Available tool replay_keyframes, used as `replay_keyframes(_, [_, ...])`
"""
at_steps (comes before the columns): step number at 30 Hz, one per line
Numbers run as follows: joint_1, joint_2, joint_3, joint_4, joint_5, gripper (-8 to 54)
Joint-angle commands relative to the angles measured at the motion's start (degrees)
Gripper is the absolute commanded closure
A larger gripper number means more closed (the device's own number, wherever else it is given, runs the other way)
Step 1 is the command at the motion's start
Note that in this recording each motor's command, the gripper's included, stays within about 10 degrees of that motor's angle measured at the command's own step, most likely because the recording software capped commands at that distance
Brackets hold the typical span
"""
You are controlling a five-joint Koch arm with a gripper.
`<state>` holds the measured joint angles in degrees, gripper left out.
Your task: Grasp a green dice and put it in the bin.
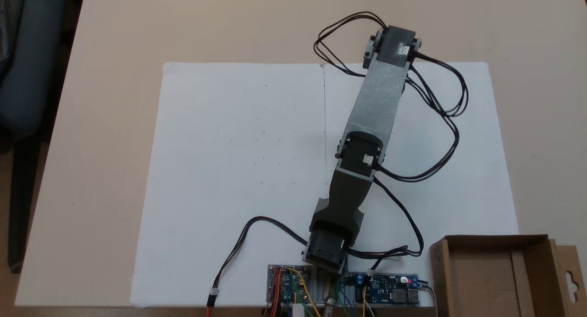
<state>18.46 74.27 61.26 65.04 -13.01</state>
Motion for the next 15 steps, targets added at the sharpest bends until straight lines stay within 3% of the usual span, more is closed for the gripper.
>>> replay_keyframes(1, [0.09, 2.72, -4.31, 5.62, 4.48, 33.6])
replay_keyframes(6, [5.80, 2.81, -4.92, 5.01, 4.22, 33.6])
replay_keyframes(15, [44.28, 5.71, -11.25, 5.19, 0.62, 33.6])
